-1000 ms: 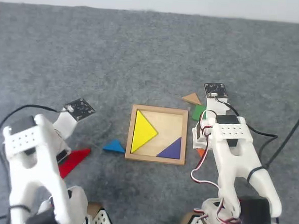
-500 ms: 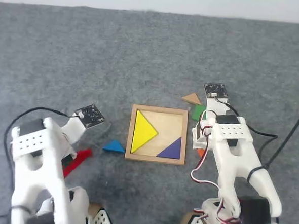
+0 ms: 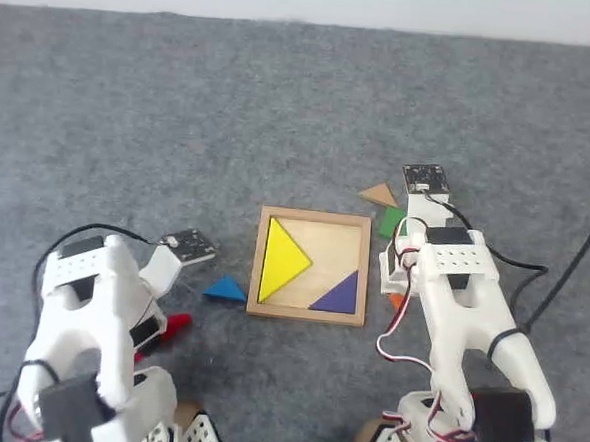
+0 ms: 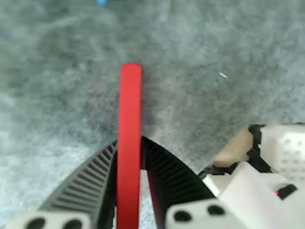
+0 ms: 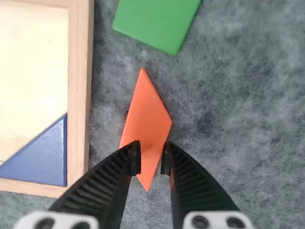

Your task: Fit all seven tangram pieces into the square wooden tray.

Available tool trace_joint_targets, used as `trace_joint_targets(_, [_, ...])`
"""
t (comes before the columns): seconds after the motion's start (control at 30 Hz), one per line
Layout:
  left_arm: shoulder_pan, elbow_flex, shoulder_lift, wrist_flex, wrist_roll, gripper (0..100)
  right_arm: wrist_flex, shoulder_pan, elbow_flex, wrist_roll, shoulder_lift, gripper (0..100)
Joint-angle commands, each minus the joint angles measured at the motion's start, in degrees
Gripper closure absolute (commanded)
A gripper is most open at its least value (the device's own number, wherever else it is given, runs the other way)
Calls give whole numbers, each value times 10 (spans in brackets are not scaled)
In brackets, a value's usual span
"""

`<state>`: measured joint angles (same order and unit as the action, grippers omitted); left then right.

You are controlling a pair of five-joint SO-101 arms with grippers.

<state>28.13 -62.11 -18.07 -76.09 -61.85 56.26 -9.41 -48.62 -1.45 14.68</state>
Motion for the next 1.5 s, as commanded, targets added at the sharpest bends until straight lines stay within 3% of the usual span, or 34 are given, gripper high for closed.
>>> trace_joint_targets(0.0, [-5,0,-43,-6,9,991,7,5,7,-2,32,901])
trace_joint_targets(0.13, [-9,25,-83,-55,8,991,7,5,7,-2,32,901])
trace_joint_targets(0.27, [-16,102,-143,-155,8,991,7,5,7,-2,32,901])
trace_joint_targets(0.37, [-59,164,-178,-228,11,991,7,5,7,-2,32,901])
trace_joint_targets(0.43, [-105,188,-192,-229,21,991,8,6,7,-2,32,901])
trace_joint_targets(0.53, [-186,204,-192,-167,141,991,9,7,7,-2,46,901])
trace_joint_targets(0.67, [-301,190,-173,15,336,991,22,25,3,-4,82,901])
trace_joint_targets(0.83, [-435,164,-100,218,404,991,24,66,3,-6,115,901])
trace_joint_targets(0.93, [-482,167,-28,309,387,991,24,71,3,-6,119,901])
trace_joint_targets(1.03, [-498,199,68,349,362,990,24,71,3,-7,119,901])
trace_joint_targets(1.13, [-495,264,157,344,351,990,24,71,3,-7,124,901])
trace_joint_targets(1.23, [-499,330,216,287,297,990,24,77,3,-7,124,901])
trace_joint_targets(1.47, [-520,332,218,264,226,989,11,102,8,-7,125,901])
